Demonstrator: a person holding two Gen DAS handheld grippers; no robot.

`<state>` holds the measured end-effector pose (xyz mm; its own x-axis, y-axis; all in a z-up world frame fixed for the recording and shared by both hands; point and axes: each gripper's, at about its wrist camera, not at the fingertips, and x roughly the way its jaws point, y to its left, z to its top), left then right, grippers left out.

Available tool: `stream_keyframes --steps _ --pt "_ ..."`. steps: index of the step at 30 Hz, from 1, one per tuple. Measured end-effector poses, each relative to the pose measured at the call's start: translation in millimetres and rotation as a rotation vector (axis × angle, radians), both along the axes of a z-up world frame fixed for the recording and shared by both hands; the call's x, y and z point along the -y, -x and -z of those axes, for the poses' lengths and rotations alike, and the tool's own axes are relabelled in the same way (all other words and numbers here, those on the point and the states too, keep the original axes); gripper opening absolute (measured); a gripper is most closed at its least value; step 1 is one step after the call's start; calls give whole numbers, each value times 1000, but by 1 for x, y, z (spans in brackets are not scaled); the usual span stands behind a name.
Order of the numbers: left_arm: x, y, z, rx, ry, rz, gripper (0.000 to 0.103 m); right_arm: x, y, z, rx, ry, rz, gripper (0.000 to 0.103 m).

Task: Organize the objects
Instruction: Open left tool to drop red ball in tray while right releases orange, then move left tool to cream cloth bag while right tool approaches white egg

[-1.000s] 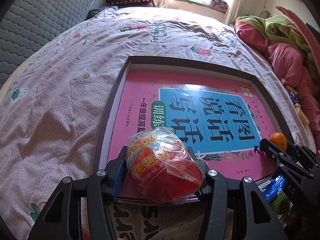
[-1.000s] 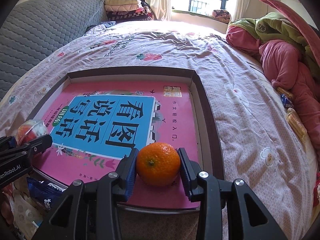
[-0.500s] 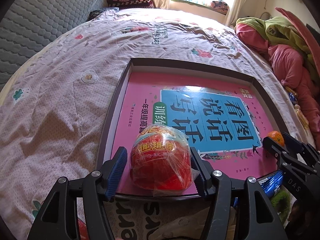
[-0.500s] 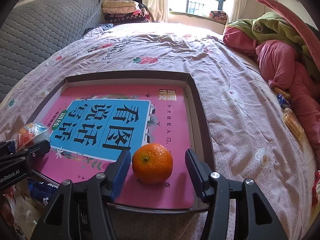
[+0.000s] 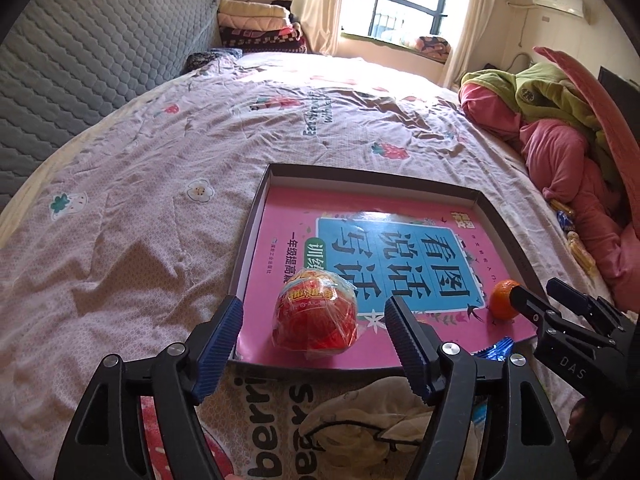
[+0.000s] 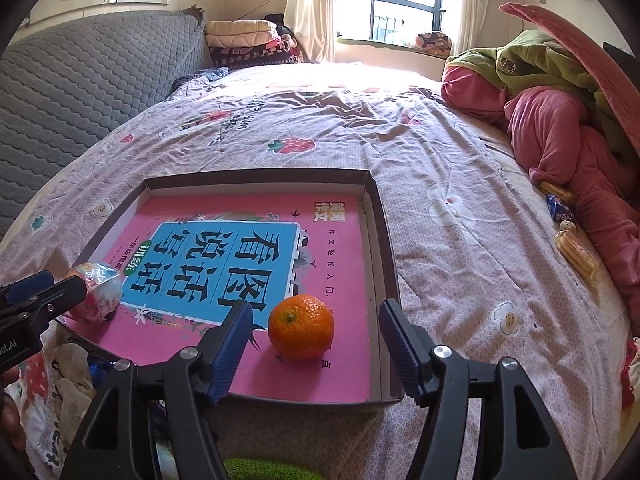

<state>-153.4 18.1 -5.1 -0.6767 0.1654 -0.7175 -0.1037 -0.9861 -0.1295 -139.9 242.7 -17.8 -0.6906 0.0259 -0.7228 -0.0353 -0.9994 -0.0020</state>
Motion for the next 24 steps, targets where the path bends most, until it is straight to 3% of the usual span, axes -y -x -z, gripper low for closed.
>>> stream_keyframes --steps 7,13,24 --pt "6 -31 0 -23 -56 -10 76 2 -22 -12 -33 26 -16 71" --pt "-3 -51 -6 -91 6 18 77 6 -34 -21 -62 25 -30 72" --pt "-4 -76 -11 -101 28 85 77 20 -56 -24 -82 -17 -71 73"
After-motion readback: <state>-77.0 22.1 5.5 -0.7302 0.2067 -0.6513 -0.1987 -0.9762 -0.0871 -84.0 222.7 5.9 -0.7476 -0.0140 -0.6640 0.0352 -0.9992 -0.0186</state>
